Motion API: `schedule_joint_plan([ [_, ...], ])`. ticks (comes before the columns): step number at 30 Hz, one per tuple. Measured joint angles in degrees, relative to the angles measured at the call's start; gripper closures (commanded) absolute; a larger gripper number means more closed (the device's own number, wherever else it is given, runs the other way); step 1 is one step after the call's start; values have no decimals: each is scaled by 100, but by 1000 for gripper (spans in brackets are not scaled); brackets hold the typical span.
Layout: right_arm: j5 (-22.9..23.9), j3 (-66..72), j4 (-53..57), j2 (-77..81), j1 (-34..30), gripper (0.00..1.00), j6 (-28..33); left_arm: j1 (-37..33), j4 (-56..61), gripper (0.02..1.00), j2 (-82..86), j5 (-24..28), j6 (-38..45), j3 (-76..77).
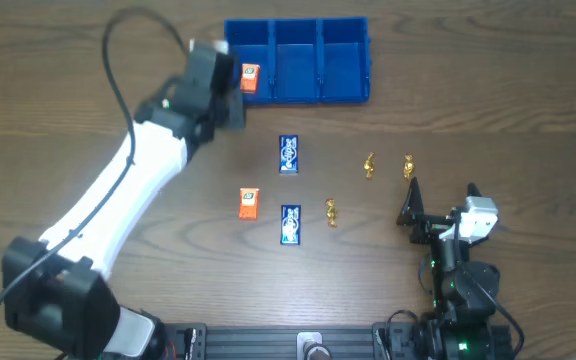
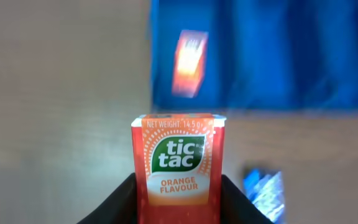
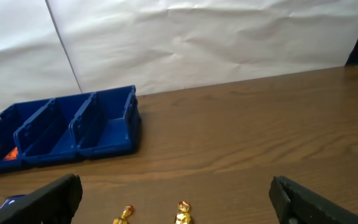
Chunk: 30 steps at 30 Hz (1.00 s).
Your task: Sort Candies Into Trays
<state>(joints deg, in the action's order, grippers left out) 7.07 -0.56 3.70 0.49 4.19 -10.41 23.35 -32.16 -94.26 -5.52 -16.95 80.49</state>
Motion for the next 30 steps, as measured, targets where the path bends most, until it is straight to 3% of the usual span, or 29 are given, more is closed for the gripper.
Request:
schedule_joint_plan([
  [4,-2,0,7,-2,0,3,0,44,-793,748,-719,-205,-39,2068],
  [10,0,0,4,-2,0,3,0,44,-1394,737,-2509,-234,-87,3869],
  [18,0,0,4,-2,0,3,0,-13,-1464,755,-3814,-98,-127,4030],
  [30,0,0,4,-2,0,3,0,-345,-1530,746,-3840,68,-127,4052],
])
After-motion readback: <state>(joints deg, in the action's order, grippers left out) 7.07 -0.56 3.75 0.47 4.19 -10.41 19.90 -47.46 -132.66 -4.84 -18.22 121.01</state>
